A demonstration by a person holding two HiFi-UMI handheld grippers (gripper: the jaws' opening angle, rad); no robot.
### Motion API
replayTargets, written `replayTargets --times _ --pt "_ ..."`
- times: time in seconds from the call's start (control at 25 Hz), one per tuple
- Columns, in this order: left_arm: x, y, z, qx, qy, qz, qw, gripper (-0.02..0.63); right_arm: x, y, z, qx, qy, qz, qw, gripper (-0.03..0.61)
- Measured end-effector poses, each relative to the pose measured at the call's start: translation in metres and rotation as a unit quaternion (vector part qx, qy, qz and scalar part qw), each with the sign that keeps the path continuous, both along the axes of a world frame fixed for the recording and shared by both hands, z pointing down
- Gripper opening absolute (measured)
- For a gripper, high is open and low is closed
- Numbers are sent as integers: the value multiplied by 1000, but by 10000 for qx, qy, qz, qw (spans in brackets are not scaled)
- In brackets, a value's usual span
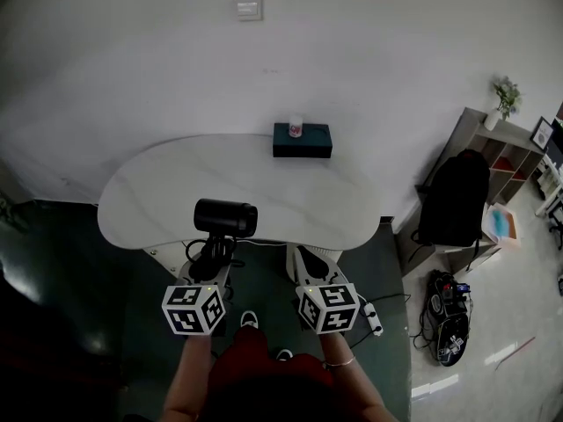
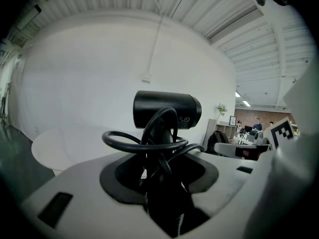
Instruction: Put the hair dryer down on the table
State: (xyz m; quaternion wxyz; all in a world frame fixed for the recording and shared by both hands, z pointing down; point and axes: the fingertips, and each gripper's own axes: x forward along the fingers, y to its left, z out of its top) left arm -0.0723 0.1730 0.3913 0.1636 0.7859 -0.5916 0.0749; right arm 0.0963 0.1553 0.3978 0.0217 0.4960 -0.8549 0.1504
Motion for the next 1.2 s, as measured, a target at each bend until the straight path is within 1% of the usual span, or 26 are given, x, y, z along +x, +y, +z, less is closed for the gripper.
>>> replayTargets --times 0.2,0.4,0.52,0.68,0.96,1.2 --pt "-4 -22 8 -54 -17 30 10000 199 -3 -21 -3 76 -1 -18 10000 15" --pt "-8 -58 15 -118 37 91 9999 199 -15 -52 2 5 112 -69 9999 15" --pt "-10 -85 17 -93 69 157 9998 199 -20 -76 3 13 145 -56 9999 15" --pt "-14 -125 25 -153 95 325 9993 199 -32 -114 11 -102 139 -22 9998 15" --pt "-37 -203 31 -258 165 538 9981 199 -68 -184 14 -185 180 19 9997 15" --pt "-53 -259 39 -337 66 761 9965 199 -86 -231 30 -364 246 210 9988 15"
